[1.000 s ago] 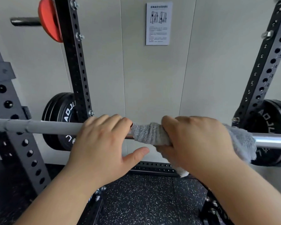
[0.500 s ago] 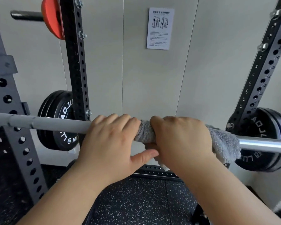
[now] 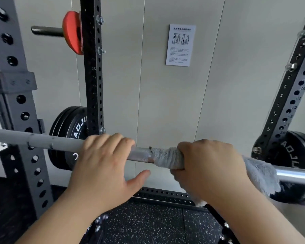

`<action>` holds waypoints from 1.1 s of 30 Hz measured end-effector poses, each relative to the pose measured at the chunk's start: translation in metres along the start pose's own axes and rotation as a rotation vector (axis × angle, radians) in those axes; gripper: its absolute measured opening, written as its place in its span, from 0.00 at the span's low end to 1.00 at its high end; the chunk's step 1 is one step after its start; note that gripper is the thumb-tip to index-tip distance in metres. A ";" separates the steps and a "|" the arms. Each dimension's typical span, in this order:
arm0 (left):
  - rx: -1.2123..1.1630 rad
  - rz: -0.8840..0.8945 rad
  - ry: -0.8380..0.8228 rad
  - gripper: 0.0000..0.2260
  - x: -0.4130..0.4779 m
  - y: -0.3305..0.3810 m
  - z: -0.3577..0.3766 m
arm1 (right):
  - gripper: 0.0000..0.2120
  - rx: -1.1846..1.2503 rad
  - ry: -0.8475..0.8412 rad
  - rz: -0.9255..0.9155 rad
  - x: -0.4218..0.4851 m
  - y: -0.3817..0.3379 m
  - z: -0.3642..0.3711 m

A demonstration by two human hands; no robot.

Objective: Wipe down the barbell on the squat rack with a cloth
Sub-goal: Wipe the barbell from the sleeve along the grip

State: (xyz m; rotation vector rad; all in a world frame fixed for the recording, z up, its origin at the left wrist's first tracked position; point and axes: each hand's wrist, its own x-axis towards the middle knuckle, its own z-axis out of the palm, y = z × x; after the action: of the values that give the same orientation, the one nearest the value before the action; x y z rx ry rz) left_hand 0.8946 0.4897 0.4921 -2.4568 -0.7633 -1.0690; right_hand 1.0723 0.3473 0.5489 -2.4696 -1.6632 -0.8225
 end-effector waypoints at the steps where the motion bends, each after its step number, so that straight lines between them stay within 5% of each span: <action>1: -0.009 -0.011 0.007 0.26 0.000 0.002 0.001 | 0.14 0.014 0.016 -0.028 0.006 -0.012 0.001; 7: -0.020 -0.014 0.001 0.21 -0.002 -0.001 0.000 | 0.19 0.062 0.146 -0.135 0.018 -0.036 0.010; 11: -0.019 0.017 -0.047 0.23 -0.005 -0.008 -0.006 | 0.20 0.087 -0.047 -0.061 -0.002 0.007 -0.001; 15: 0.025 -0.028 -0.070 0.24 -0.014 -0.030 -0.014 | 0.26 0.000 -0.020 0.033 -0.003 0.012 -0.001; 21: 0.073 -0.142 -0.036 0.20 -0.015 -0.052 -0.010 | 0.07 0.026 0.019 -0.117 0.024 -0.050 -0.003; 28: 0.018 -0.162 0.059 0.15 -0.016 -0.049 -0.004 | 0.11 0.080 0.096 -0.202 0.036 -0.073 0.009; 33: 0.026 -0.121 0.069 0.15 -0.018 -0.056 0.000 | 0.22 0.117 -0.043 -0.181 0.018 -0.039 -0.006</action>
State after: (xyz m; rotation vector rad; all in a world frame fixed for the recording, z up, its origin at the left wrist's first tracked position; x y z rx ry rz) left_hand 0.8506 0.5285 0.4848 -2.3644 -0.9081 -1.1731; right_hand 1.0410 0.3770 0.5527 -2.3017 -1.9137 -0.6702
